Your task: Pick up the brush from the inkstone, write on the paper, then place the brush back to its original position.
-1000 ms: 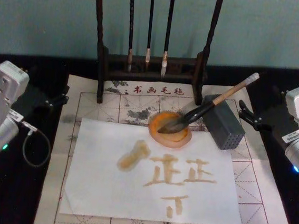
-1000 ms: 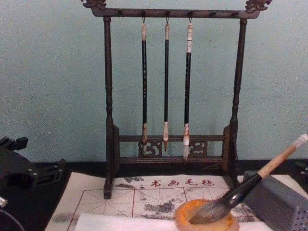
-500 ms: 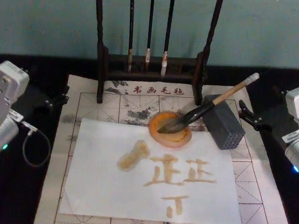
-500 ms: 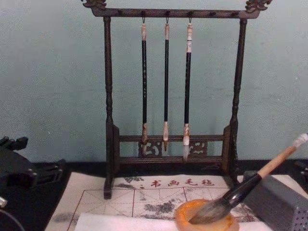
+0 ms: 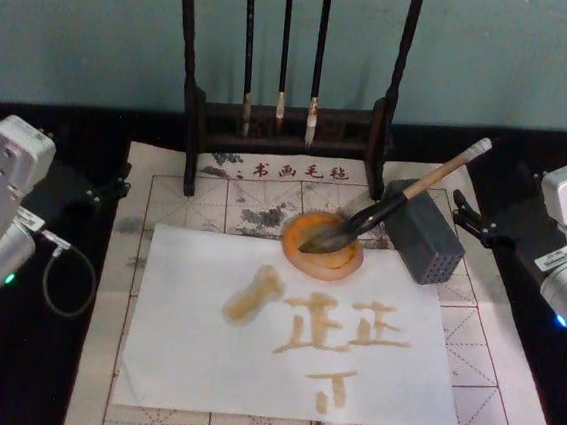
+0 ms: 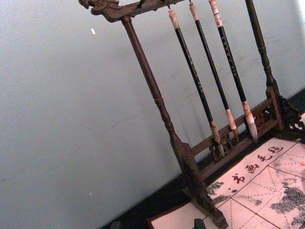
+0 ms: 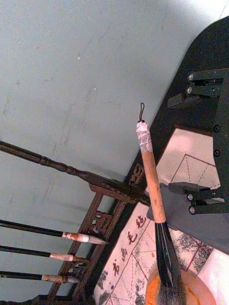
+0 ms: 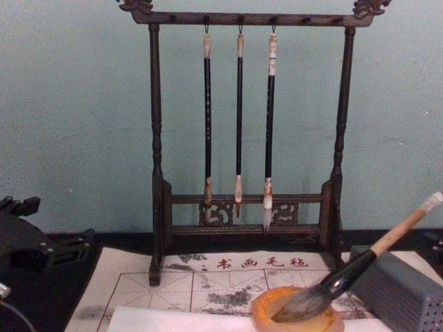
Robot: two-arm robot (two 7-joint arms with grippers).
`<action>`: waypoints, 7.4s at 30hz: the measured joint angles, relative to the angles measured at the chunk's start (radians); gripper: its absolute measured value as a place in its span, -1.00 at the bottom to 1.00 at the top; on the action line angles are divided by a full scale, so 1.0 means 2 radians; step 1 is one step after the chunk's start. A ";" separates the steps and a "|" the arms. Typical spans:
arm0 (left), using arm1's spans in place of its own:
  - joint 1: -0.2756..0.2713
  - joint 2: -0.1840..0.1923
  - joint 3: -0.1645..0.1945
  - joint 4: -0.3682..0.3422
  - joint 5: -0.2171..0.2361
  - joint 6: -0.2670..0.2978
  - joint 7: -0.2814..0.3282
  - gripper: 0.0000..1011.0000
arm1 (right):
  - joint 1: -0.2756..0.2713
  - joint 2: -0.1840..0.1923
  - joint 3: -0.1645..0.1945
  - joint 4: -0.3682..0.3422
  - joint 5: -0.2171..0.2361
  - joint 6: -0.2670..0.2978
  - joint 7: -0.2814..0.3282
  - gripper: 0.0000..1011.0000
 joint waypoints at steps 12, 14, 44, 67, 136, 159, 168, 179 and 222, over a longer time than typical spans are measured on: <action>0.000 0.000 0.000 0.000 0.000 0.000 0.000 0.98 | 0.000 0.000 0.000 0.000 0.000 0.000 0.000 0.98; 0.000 0.000 0.000 0.000 0.000 0.000 0.000 0.98 | 0.000 0.000 0.000 0.000 0.000 0.000 0.000 0.98; 0.000 0.000 0.000 0.000 0.000 0.000 0.000 0.98 | 0.000 0.000 0.000 0.000 0.000 0.000 0.000 0.98; 0.000 0.000 0.000 0.000 0.000 0.000 0.000 0.98 | -0.003 -0.002 0.007 -0.001 0.008 0.002 0.007 0.98; 0.000 0.000 0.000 0.000 0.000 0.000 0.000 0.98 | 0.044 -0.161 0.146 0.051 0.415 0.232 0.060 0.98; 0.000 0.000 0.000 0.000 0.000 0.000 0.000 0.98 | 0.068 -0.151 0.126 0.081 0.434 0.221 0.072 0.98; 0.000 0.000 0.000 0.000 0.000 0.000 0.000 0.98 | 0.068 -0.152 0.127 0.081 0.434 0.221 0.072 0.97; 0.000 0.000 0.000 0.000 0.000 0.000 0.000 0.98 | 0.067 -0.152 0.127 0.081 0.433 0.221 0.072 0.47; 0.000 0.000 0.000 0.000 0.000 0.000 0.000 0.98 | 0.067 -0.147 0.122 0.079 0.435 0.213 0.076 -0.62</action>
